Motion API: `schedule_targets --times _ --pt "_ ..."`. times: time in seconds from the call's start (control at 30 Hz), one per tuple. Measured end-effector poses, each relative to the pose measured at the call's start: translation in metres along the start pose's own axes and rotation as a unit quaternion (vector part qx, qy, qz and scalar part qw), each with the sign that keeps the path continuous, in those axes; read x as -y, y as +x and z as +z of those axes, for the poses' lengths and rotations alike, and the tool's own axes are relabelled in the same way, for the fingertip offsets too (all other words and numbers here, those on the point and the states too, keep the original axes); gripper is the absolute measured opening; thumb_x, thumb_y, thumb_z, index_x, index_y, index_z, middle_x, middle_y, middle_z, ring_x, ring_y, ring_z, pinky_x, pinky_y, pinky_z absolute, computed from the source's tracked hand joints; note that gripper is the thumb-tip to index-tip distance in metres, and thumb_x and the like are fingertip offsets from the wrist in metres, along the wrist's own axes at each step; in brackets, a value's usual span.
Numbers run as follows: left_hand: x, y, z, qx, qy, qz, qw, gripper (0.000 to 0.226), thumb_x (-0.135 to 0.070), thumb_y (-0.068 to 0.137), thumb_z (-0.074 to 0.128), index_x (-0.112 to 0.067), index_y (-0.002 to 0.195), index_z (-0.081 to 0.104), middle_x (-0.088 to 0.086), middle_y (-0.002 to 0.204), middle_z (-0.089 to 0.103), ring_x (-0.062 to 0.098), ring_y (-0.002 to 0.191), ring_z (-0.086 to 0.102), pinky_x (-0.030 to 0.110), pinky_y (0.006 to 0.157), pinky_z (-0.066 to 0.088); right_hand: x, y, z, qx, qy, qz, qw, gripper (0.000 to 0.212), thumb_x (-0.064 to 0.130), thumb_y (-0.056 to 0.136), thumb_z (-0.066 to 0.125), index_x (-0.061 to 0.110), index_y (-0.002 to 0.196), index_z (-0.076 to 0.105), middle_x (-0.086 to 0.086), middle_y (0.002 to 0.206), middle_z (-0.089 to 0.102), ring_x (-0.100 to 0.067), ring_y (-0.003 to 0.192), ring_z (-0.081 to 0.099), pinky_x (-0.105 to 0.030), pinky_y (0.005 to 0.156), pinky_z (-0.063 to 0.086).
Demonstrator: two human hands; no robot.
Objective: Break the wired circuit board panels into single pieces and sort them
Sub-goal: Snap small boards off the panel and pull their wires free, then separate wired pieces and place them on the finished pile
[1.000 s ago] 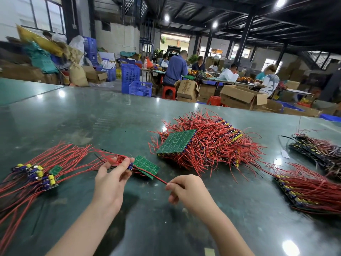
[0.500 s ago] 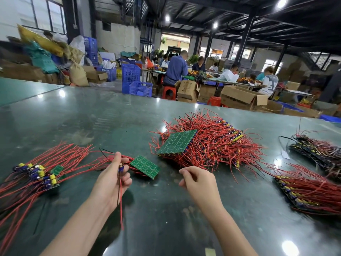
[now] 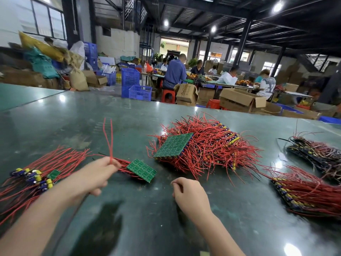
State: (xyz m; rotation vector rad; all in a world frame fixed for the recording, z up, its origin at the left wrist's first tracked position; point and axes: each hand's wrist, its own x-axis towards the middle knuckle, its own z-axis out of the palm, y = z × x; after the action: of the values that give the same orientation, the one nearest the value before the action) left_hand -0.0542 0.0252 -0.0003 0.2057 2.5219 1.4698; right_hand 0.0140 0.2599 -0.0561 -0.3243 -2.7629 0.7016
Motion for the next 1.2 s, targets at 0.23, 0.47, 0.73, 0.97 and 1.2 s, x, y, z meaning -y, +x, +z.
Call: schedule_targets --times 0.23,0.47,0.73,0.97,1.2 --pt "0.059 0.048 -0.082 -0.113 0.398 -0.078 0.907 0.052 -0.007 0.092 0.034 -0.012 0.143 0.029 0.024 0.116 0.058 0.027 0.070 0.069 0.026 0.060 0.053 0.002 0.001 -0.002 -0.004 -0.014 -0.005 1.000 0.028 0.028 0.094 0.042 0.029 0.109 0.066 0.009 0.110 0.068 -0.015 0.105 0.058 -0.026 0.080 0.044" --pt "0.088 0.068 -0.099 -0.222 0.466 -0.145 0.844 0.062 -0.044 0.086 0.061 0.002 0.123 0.043 0.026 0.121 0.054 0.040 0.111 0.054 0.041 0.091 0.048 0.002 0.001 -0.003 0.001 -0.012 -0.005 1.000 0.029 0.027 0.094 0.042 0.028 0.110 0.066 0.007 0.111 0.068 -0.017 0.104 0.059 -0.028 0.081 0.046" --pt "0.010 0.064 0.004 -0.080 0.411 0.062 0.906 0.051 -0.053 0.090 0.050 -0.018 0.127 0.057 0.011 0.130 0.058 0.031 0.120 0.052 0.033 0.099 0.042 0.000 0.001 0.000 -0.001 -0.017 -0.015 1.000 0.030 0.028 0.095 0.041 0.028 0.113 0.065 0.006 0.113 0.068 -0.017 0.107 0.058 -0.027 0.083 0.046" --pt "0.004 0.072 0.064 -0.091 0.418 -0.025 0.903 0.049 -0.058 0.091 0.045 -0.028 0.129 0.054 0.006 0.133 0.047 0.028 0.127 0.042 0.041 0.101 0.036 0.001 0.004 0.004 0.006 0.151 0.036 0.988 0.023 0.019 0.089 0.050 0.021 0.097 0.071 0.004 0.087 0.072 -0.013 0.084 0.065 -0.030 0.082 0.052" --pt "-0.002 0.056 0.102 0.000 0.235 0.183 0.955 0.040 -0.030 0.085 0.068 -0.017 0.123 0.063 0.004 0.127 0.055 0.021 0.121 0.047 0.029 0.106 0.033 -0.003 0.010 0.005 0.064 0.173 0.099 0.978 0.051 0.025 0.092 0.053 0.011 0.140 0.043 -0.003 0.141 0.049 -0.017 0.130 0.043 -0.025 0.107 0.032"
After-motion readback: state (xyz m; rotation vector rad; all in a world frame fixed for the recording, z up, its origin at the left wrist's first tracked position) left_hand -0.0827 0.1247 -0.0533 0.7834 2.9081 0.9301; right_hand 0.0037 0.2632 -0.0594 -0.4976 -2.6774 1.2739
